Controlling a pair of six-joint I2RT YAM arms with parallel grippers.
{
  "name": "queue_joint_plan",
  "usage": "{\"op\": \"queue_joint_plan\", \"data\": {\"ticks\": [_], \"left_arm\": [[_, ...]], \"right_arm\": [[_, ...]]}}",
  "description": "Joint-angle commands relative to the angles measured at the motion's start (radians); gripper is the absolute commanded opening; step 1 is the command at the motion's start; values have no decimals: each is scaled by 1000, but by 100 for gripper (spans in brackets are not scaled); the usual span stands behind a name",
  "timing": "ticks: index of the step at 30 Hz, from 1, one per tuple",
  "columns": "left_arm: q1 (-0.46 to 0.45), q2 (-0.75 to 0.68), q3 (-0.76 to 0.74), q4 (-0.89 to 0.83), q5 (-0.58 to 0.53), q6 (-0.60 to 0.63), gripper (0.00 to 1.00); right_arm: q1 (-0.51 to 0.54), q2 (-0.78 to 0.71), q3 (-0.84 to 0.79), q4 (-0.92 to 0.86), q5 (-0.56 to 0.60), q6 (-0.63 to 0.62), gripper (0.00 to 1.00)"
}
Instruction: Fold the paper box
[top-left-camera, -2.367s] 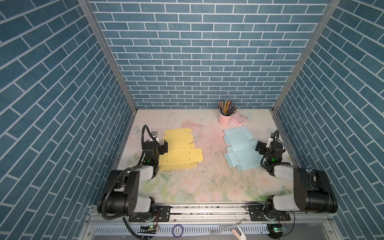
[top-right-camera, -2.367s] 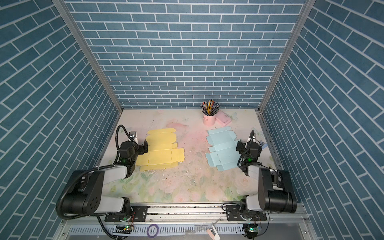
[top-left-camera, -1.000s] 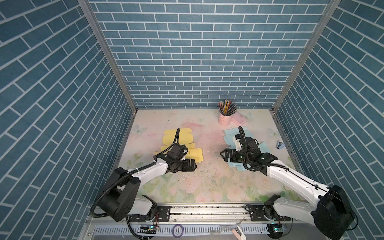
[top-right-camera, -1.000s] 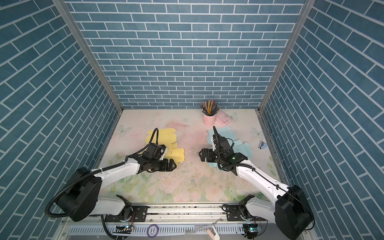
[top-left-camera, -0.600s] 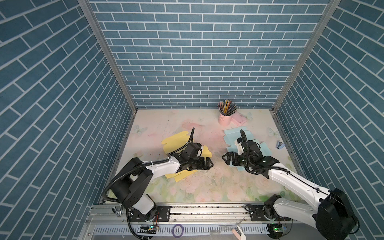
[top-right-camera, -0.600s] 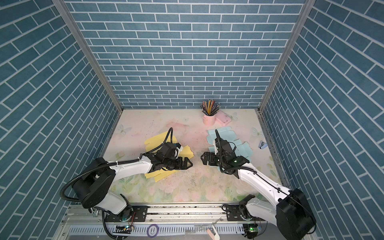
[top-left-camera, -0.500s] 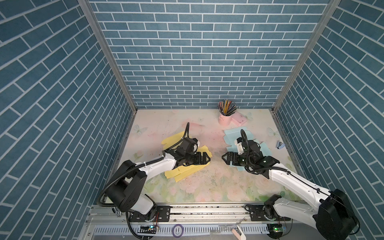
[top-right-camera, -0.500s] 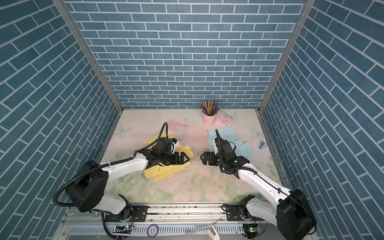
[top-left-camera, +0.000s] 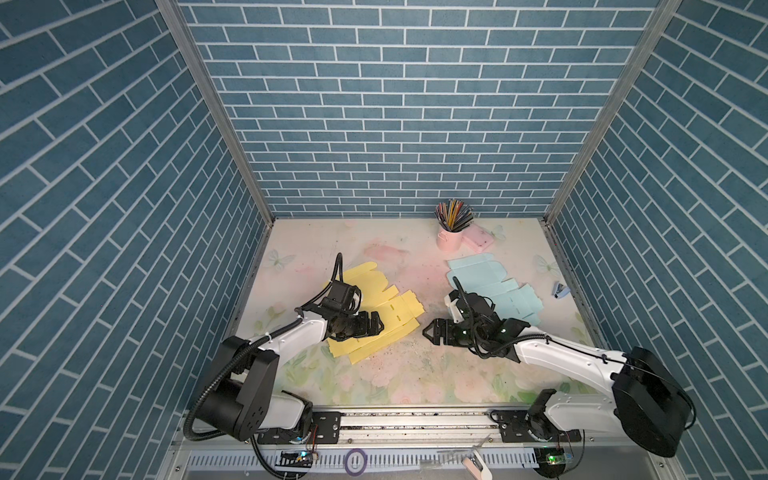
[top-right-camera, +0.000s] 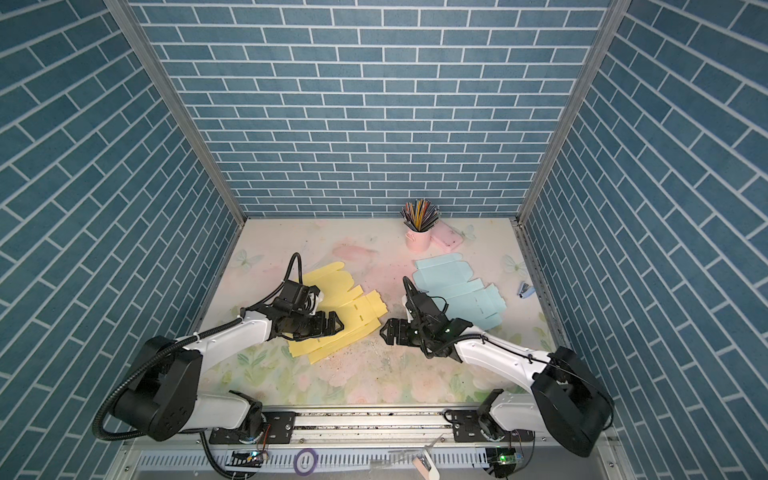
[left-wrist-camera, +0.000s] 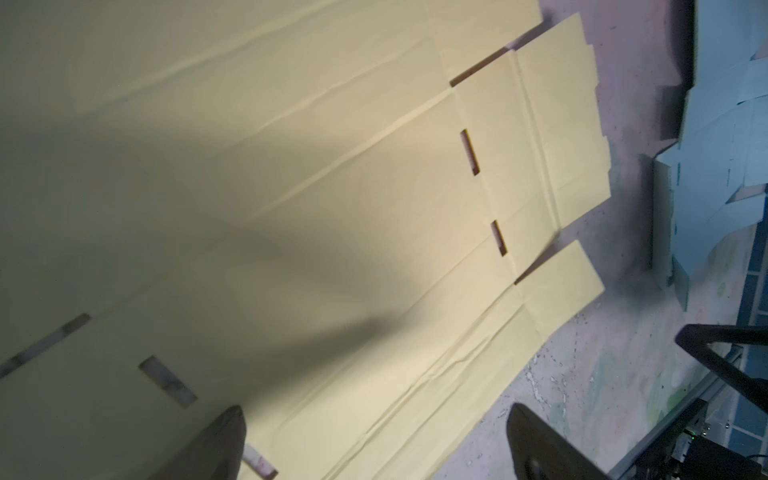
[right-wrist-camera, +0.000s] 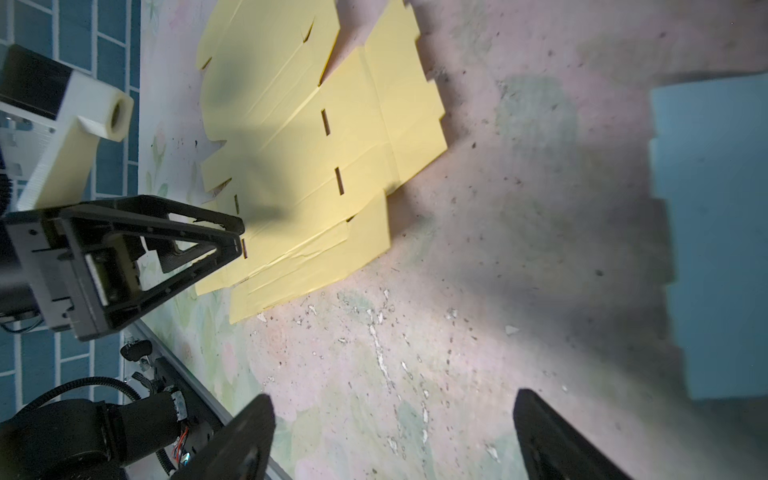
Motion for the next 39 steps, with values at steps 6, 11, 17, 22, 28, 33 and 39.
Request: {"op": "queue_joint_plan", "data": {"ticks": [6,11,17,22,28,33,39], "left_arm": [[-170,-21,-133,126,-23,-179,99],[-343,14,-170,343,-59,-393,99],[-415,5,-124,433,-31,-482,98],[-251,-116,-73,181,-18,-301,95],[-50,-93,-35,75,1,-107,86],[-10,3,-38,111,-5,-34,76],[-54,3,-104,149,9,-62,69]], "right_arm": [[13,129,-40,243,-72,160,87],[-14,166,-79,359,-82,226,84],[-89,198,-134,475,-94,273,79],[-101,225,-118,498,-104,265,75],[-99,294,-121,564,-137,291,67],[-96,309,-89,545,-149,281,56],[-106,331,-47,494,-146,252,45]]}}
